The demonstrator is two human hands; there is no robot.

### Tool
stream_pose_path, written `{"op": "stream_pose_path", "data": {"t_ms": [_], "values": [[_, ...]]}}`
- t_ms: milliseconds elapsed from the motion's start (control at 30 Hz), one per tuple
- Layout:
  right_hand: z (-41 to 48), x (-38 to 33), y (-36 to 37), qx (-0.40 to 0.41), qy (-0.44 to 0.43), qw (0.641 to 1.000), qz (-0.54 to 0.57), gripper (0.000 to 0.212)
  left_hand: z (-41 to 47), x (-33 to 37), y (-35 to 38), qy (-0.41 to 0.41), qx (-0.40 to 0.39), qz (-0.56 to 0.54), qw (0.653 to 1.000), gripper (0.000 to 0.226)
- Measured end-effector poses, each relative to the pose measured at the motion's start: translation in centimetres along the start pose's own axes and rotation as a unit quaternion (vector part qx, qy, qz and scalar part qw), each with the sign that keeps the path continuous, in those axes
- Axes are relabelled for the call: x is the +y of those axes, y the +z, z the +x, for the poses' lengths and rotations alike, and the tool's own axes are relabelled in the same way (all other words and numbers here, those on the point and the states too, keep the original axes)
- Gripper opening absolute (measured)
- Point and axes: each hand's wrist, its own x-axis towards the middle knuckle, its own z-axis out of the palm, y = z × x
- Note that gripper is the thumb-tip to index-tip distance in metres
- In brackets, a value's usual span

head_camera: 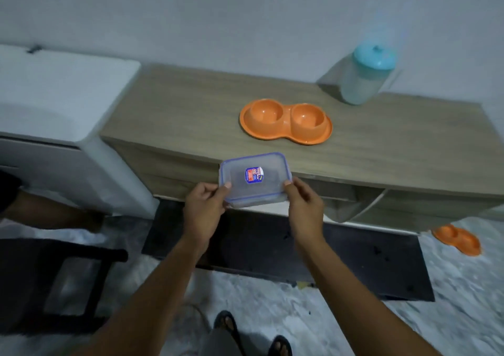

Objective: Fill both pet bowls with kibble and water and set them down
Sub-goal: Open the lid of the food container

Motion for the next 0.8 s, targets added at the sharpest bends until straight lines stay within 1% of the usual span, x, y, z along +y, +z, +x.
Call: {"op": "stream_pose_path", "data": {"t_ms": [67,133,233,300,367,400,433,467,567,667,733,800], "values": [[0.3,-2.6,1.0,-0.041,-0.018,0.999,-0.026,0.026,0.8,3.1,-0.7,0.005,-0.004,-0.017,1.000,0.018],[0.8,-4.8,2.5,-0.065,-0.020,0.997,-0.034,0.026,2.3,5.7,-1.6,0.007,0.004,-0.020,1.000,0.020],[2.5,-7.3,5.8,-0.095,0.008,0.995,-0.041,0.027,6.0,9.0,-3.1,-0.002,0.006,-0.026,1.000,0.020],[4.1,-8.4,8.3,-0.101,0.023,0.993,-0.054,0.023,9.1,10.6,-4.1,-0.015,-0.004,-0.026,1.000,0.019],[6.1,-8.8,11.0,-0.086,0.048,0.994,-0.052,0.009,12.5,11.6,-4.6,-0.024,-0.019,-0.013,0.999,0.026],[7.2,-8.8,12.5,-0.071,0.064,0.994,-0.053,0.009,14.5,11.8,-4.9,-0.030,-0.026,-0.005,0.999,0.031],[8.4,-8.4,14.0,-0.055,0.080,0.994,-0.055,0.015,16.3,11.9,-5.1,-0.039,-0.032,0.001,0.999,0.034],[9.5,-8.1,15.4,-0.043,0.094,0.993,-0.054,0.019,17.9,11.9,-5.1,-0.050,-0.040,0.003,0.998,0.034],[13.2,-7.3,19.3,-0.015,0.123,0.989,-0.077,0.024,22.5,12.4,-5.0,-0.059,-0.073,0.025,0.995,0.020],[16.2,-6.5,22.0,0.015,0.141,0.982,-0.125,0.025,25.9,12.9,-4.6,-0.073,-0.100,0.037,0.992,0.024],[17.9,-5.8,22.8,0.040,0.139,0.976,-0.162,0.024,27.3,13.0,-4.2,-0.091,-0.097,0.043,0.990,0.019],[19.1,-5.8,23.2,0.047,0.139,0.971,-0.190,0.027,28.6,12.9,-3.8,-0.101,-0.099,0.060,0.988,0.011]]}}
